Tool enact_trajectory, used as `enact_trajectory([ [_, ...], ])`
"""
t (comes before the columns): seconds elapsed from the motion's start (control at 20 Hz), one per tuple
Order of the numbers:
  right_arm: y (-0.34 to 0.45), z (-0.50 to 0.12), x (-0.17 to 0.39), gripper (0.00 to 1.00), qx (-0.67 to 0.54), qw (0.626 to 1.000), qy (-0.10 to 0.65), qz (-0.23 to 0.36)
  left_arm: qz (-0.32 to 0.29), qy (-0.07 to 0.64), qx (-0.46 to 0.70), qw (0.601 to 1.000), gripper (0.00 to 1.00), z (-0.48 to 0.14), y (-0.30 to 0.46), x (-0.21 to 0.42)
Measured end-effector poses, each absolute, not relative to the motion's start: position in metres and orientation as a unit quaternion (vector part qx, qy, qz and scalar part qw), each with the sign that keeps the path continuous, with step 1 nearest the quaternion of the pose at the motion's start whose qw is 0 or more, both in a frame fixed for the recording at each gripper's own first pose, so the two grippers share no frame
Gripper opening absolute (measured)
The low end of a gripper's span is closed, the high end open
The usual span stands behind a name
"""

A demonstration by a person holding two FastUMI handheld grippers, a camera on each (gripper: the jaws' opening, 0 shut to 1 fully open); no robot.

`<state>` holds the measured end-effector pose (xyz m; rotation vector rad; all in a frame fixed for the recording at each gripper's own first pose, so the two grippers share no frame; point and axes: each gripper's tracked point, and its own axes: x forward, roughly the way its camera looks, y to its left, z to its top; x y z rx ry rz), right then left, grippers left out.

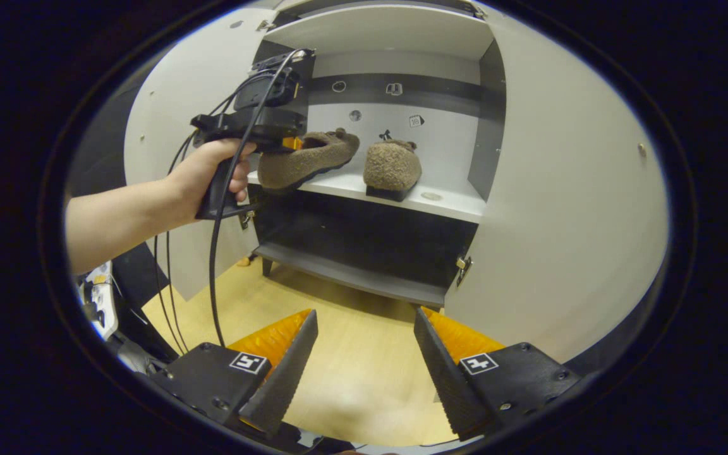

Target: Grab one shoe with the right hand and put it into the shoe cabinet, grab the other shoe with the left hand and put it into the shoe cabinet; then close the right door with the right hand and the left door with the left hand.

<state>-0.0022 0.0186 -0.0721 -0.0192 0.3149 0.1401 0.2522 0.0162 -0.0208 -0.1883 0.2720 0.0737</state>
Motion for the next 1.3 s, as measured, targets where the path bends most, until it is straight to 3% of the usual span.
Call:
enact_trajectory([
  [0.4, 0.027, -0.069, 0.0, 0.96, -0.009, 0.984, 0.152, 0.088, 0.099, 0.165, -0.113, 0.975, 0.0, -0.027, 0.026, 0.248],
  [0.6, 0.03, -0.065, 0.0, 0.96, -0.002, 0.985, 0.145, 0.097, 0.074, 0.165, -0.168, 0.969, 0.18, -0.019, 0.017, 0.248],
  [0.65, 0.031, -0.063, 0.0, 0.96, 0.0, 0.985, 0.142, 0.099, 0.073, 0.154, -0.175, 0.97, 0.28, -0.013, 0.02, 0.249],
  [0.75, 0.029, -0.061, 0.001, 0.96, 0.001, 0.985, 0.137, 0.101, 0.055, 0.13, -0.172, 0.975, 0.3, 0.001, 0.018, 0.246],
  [0.85, 0.027, -0.059, 0.003, 0.96, 0.001, 0.986, 0.129, 0.105, 0.013, 0.102, -0.158, 0.982, 0.31, 0.013, 0.004, 0.238],
  [0.9, 0.026, -0.058, 0.003, 0.96, 0.0, 0.986, 0.125, 0.107, -0.001, 0.083, -0.143, 0.986, 0.21, 0.022, 0.0, 0.229],
  [0.95, 0.027, -0.056, 0.004, 0.96, 0.0, 0.987, 0.121, 0.11, -0.013, 0.051, -0.122, 0.991, 0.6, 0.034, -0.004, 0.221],
  [1.05, 0.029, -0.052, 0.006, 0.96, 0.0, 0.987, 0.113, 0.115, -0.022, -0.026, -0.075, 0.997, 0.65, 0.063, -0.006, 0.203],
  [1.1, 0.031, -0.049, 0.006, 0.96, 0.0, 0.987, 0.108, 0.118, -0.026, -0.065, -0.052, 0.996, 0.56, 0.078, -0.007, 0.19],
  [1.15, 0.032, -0.049, 0.007, 0.96, 0.0, 0.987, 0.106, 0.12, -0.036, -0.093, -0.036, 0.994, 0.8, 0.089, -0.01, 0.181],
  [1.3, 0.038, -0.045, 0.01, 0.96, 0.005, 0.987, 0.103, 0.125, -0.066, -0.065, -0.033, 0.995, 0.81, 0.083, -0.022, 0.164],
])
